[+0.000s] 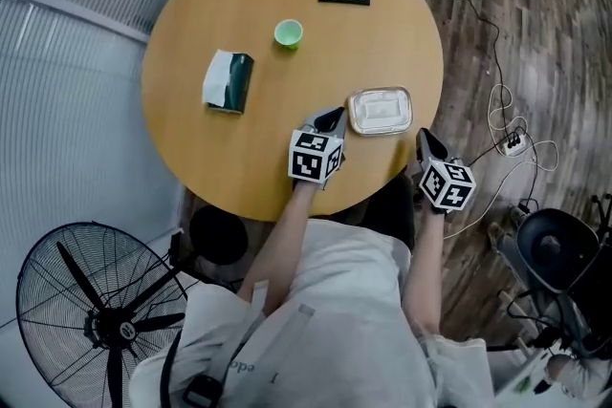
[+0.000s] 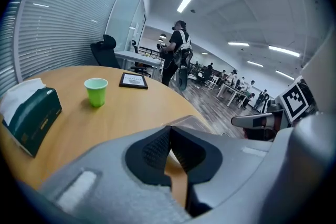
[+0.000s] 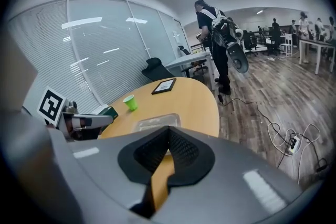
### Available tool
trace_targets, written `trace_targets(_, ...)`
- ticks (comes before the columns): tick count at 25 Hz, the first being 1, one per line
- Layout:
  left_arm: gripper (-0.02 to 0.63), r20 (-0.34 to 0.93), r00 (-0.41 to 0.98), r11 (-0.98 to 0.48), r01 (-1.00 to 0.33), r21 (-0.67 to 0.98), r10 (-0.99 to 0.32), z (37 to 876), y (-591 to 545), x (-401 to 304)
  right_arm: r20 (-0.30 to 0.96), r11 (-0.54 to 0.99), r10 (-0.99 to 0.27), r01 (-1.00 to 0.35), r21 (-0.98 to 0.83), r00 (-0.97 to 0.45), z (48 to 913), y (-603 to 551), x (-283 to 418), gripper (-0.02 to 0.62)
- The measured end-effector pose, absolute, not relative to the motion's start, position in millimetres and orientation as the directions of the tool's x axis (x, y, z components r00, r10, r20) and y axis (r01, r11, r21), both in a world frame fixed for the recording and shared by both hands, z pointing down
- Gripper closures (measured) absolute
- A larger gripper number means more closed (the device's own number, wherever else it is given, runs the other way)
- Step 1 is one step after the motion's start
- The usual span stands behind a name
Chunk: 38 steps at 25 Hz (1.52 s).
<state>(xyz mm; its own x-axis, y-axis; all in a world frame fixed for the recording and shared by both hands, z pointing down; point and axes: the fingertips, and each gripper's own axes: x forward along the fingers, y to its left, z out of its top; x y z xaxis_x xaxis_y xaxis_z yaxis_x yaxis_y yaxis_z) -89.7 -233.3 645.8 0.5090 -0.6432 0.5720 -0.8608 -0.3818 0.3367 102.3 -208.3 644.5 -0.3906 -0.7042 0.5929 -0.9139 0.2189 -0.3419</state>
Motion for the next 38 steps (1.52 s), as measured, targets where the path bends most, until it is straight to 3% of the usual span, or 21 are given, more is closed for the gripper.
trace_targets(8, 0.601, 0.619, 0.494, -0.364, -0.869, 0.334, -0.611, 668, -227, -80, 0.62, 0.246, -0.674, -0.913, -0.326, -0.403, 658, -226, 96, 0.595)
trace_targets(17, 0.523, 0.676, 0.452, -0.307, -0.892, 0.333, -0.582, 693, -225, -71, 0.649, 0.286, -0.626, -0.901, -0.325, -0.433, 676, -242, 89, 0.589)
trace_targets(31, 0.453, 0.71, 0.424, -0.217, -0.904, 0.368, -0.562, 707, -228, -68, 0.694, 0.345, -0.532, -0.873, -0.344, -0.484, 700, -251, 80, 0.412)
trace_targets(38, 0.454, 0.707, 0.453, -0.193, -0.887, 0.419, -0.543, 709, -226, -62, 0.719, 0.356, -0.511, -0.877, -0.323, -0.472, 706, -255, 79, 0.41)
